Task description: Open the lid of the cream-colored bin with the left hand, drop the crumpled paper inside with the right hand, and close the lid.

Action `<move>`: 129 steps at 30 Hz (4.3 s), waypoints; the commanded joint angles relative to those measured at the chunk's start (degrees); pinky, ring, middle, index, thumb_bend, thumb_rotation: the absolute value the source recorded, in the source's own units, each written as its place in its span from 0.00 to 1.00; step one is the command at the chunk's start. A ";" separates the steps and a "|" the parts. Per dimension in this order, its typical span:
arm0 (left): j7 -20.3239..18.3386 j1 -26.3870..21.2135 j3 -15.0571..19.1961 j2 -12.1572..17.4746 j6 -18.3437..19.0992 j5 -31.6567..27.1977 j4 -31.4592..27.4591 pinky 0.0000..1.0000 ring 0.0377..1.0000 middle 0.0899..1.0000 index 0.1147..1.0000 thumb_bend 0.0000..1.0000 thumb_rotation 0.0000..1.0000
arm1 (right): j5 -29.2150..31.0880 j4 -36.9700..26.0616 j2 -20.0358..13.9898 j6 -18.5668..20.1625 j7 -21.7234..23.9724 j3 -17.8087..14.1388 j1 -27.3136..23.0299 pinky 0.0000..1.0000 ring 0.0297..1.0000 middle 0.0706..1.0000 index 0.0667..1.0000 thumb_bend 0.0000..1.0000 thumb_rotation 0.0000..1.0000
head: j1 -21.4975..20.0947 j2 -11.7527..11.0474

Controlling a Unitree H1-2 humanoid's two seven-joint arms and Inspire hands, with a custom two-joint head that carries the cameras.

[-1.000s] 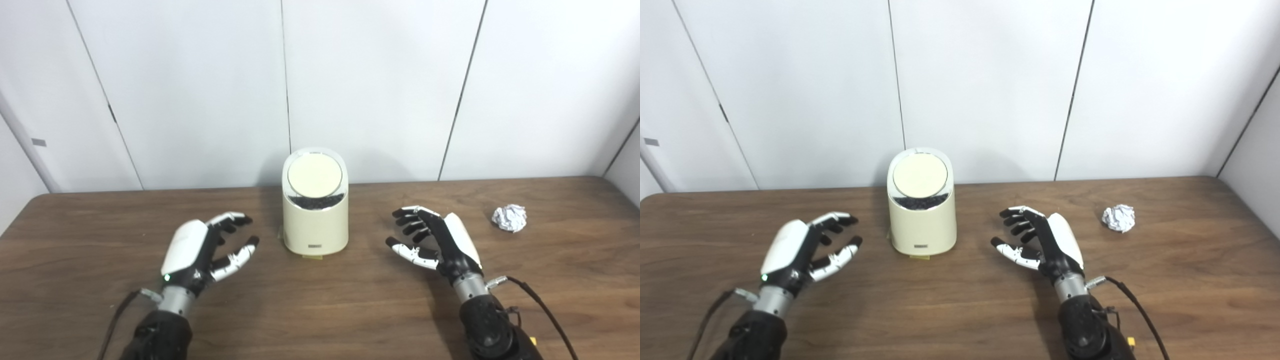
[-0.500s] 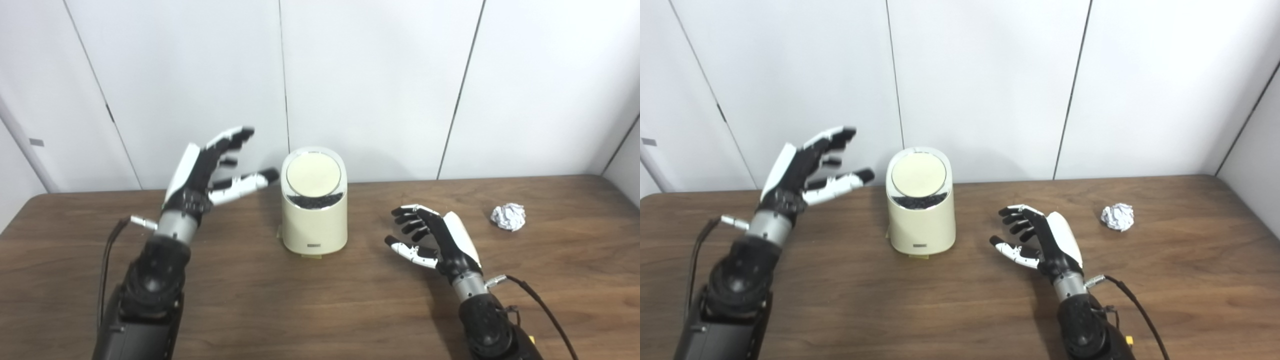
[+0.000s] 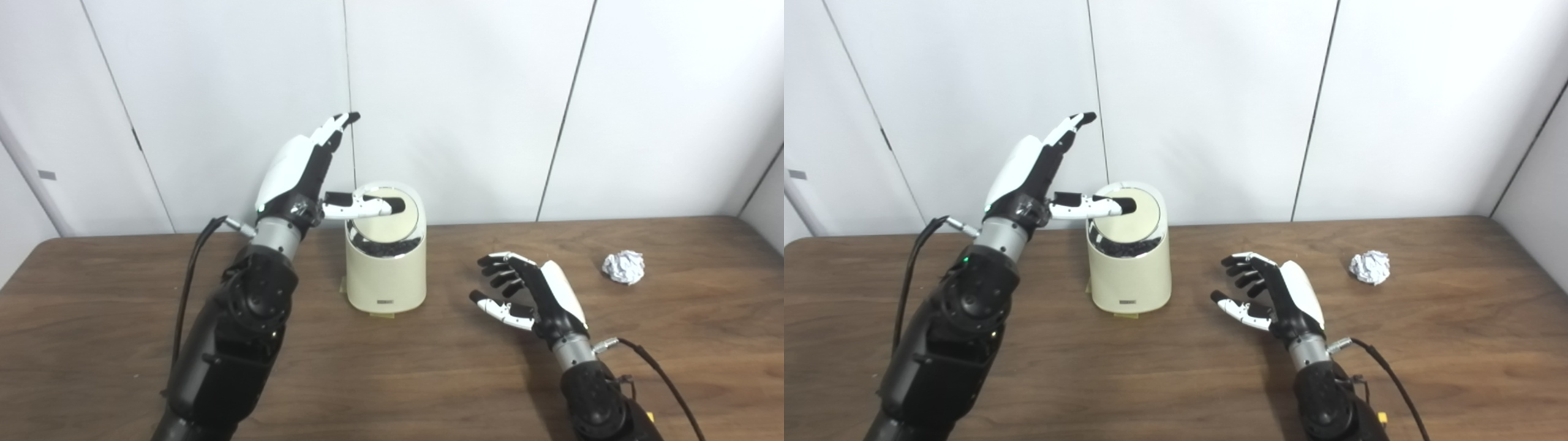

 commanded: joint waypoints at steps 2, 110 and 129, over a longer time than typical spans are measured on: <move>4.39 -3.10 0.83 -1.09 -4.81 0.60 3.36 1.00 1.00 1.00 0.97 1.00 0.32 | 0.05 -1.39 -0.01 -1.71 -1.23 -0.14 -2.47 0.51 0.60 0.64 0.66 0.30 0.30 | -0.12 0.12; -5.31 6.45 21.58 -2.66 -9.76 -31.56 -4.26 0.73 0.78 0.76 0.73 0.29 0.76 | -12.20 -14.54 -3.56 7.08 3.00 2.76 -4.10 0.50 0.63 0.74 0.73 0.55 0.21 | 0.10 -0.44; -0.76 18.94 21.68 -1.18 -20.88 -33.25 0.66 0.72 0.78 0.75 0.72 0.28 0.89 | -21.58 -12.76 -21.69 19.61 27.97 4.78 -18.36 0.63 0.87 0.91 0.83 1.00 0.34 | -0.45 -0.99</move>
